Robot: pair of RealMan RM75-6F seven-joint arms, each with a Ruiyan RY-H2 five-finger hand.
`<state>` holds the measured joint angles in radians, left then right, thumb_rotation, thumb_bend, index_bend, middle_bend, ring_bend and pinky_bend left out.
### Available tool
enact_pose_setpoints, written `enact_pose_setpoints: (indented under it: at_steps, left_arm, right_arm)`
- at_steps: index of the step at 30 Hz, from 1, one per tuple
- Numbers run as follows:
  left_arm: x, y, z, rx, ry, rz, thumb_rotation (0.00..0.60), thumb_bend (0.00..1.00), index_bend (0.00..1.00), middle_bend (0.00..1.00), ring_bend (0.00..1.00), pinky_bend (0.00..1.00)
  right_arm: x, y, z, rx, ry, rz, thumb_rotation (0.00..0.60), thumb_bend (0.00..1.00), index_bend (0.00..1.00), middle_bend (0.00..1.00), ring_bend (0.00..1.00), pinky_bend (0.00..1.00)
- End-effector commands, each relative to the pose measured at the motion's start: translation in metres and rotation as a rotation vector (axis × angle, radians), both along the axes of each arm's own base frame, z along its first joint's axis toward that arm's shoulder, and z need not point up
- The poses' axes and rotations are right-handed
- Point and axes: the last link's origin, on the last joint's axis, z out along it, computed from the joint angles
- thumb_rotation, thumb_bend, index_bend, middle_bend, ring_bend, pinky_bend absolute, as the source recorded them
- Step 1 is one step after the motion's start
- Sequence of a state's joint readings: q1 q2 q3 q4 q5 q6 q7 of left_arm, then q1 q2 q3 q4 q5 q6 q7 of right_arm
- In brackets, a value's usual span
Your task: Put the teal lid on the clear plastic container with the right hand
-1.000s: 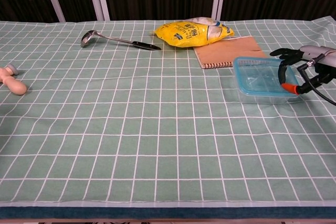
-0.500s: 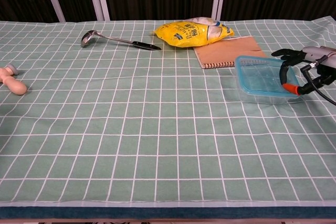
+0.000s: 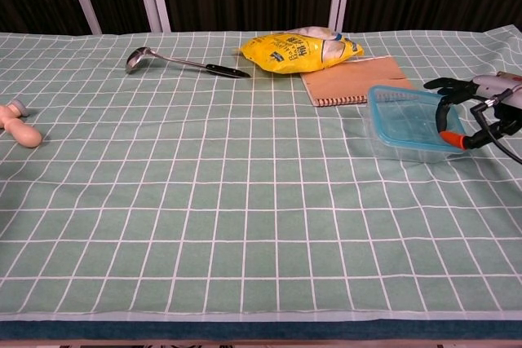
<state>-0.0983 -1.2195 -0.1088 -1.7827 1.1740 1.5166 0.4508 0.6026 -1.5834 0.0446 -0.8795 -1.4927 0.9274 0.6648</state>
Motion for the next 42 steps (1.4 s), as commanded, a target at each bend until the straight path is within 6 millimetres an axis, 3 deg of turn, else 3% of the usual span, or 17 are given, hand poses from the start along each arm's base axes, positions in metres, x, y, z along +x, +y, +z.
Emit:
enact_pose_setpoints:
  at_steps: [1, 13, 20, 22, 28, 35, 42]
  left_arm:
    - [0.0, 0.0, 0.0, 0.0, 0.002, -0.001, 0.6, 0.36, 0.15, 0.0, 0.0, 0.0]
    - [0.001, 0.0, 0.0, 0.004, 0.0, -0.007, 0.6, 0.36, 0.15, 0.0, 0.0, 0.0]
    - [0.002, 0.0, 0.001, 0.002, -0.008, -0.009, 0.6, 0.36, 0.15, 0.0, 0.0, 0.0]
    - [0.002, 0.0, 0.001, -0.002, -0.009, -0.009, 0.6, 0.36, 0.15, 0.0, 0.0, 0.0]
    - [0.002, 0.0, 0.001, -0.003, -0.017, -0.011, 0.6, 0.36, 0.15, 0.0, 0.0, 0.0]
    - [0.003, -0.001, 0.002, -0.009, -0.022, -0.021, 0.6, 0.36, 0.15, 0.0, 0.0, 0.0]
    - [0.007, -0.001, 0.002, -0.008, -0.015, -0.064, 0.6, 0.36, 0.15, 0.0, 0.0, 0.0]
  right_arm:
    - [-0.001, 0.0, -0.001, 0.0, -0.003, 0.0, 0.6, 0.48, 0.69, 0.06, 0.0, 0.0]
    - [0.002, 0.001, -0.008, -0.005, -0.035, 0.014, 0.6, 0.48, 0.69, 0.06, 0.0, 0.0]
    - [0.017, -0.009, 0.001, -0.043, -0.044, 0.06, 0.6, 0.48, 0.68, 0.05, 0.0, 0.0]
    - [0.025, -0.015, 0.007, -0.067, -0.043, 0.079, 0.6, 0.48, 0.62, 0.05, 0.0, 0.0]
    - [0.044, -0.025, 0.027, -0.112, -0.02, 0.076, 0.6, 0.48, 0.22, 0.0, 0.0, 0.0]
    - [0.065, -0.019, 0.062, -0.167, -0.003, 0.056, 0.6, 0.48, 0.12, 0.0, 0.0, 0.0]
    - [0.065, 0.018, 0.102, -0.284, 0.094, 0.047, 0.6, 0.43, 0.04, 0.0, 0.0, 0.0]
